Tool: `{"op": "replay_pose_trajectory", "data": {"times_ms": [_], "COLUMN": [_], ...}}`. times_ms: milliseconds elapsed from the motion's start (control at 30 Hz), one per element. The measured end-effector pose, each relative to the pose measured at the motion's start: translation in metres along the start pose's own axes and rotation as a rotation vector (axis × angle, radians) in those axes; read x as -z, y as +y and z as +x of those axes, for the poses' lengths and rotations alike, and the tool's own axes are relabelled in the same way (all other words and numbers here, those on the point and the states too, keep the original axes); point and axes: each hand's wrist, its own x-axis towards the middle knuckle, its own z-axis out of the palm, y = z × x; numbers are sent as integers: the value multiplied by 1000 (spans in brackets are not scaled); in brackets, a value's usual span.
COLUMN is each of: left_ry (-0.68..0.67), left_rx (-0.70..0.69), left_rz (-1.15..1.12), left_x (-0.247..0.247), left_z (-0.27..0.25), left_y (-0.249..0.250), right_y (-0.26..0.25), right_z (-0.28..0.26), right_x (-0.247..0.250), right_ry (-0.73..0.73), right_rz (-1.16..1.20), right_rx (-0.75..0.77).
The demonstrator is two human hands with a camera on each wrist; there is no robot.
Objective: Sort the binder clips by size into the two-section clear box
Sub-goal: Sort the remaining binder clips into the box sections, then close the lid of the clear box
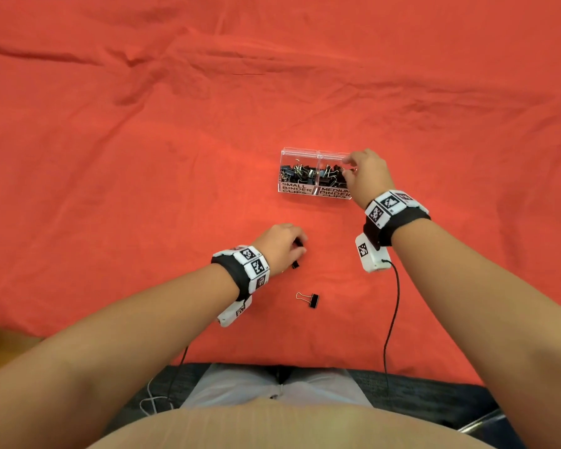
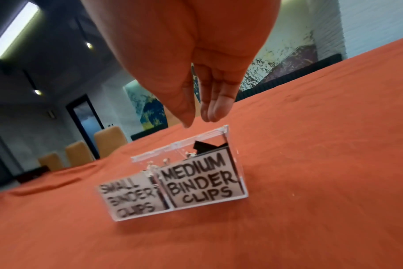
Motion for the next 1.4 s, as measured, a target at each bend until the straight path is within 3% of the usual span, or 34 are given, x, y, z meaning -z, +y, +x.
{"op": "replay_pose_trajectory", "data": {"times_ms": [133,367,533,733,867,967,1133,1400], "left_ry": [125,203,231,219,301,166,-147,-128], "left_rx": [-20,8,49,-84,-142,-120,62,4], "left_rz": [-33,48,135,407,325,252,332,265], "left_x": [32,62,54,41,42,30,-7,-17], "left_z": [26,97,123,127,98,59,4,-5], "left_y": [19,43,54,45,45,35,13,8], "right_y": [2,2,1,0,8,17,32,36], "right_z": [-46,-143,-167,-168,-158,-143,-106,-30], "right_x": [-3,-41,-61,-66,-60,-48,-22,13], "right_ry": [-44,-650,-742,-699,-589,-437,-277,-24], "right_rz": [45,38,-49,-6,128,226,258,325], "right_rx": [63,233,238,242,130,-13,-129,-187]}}
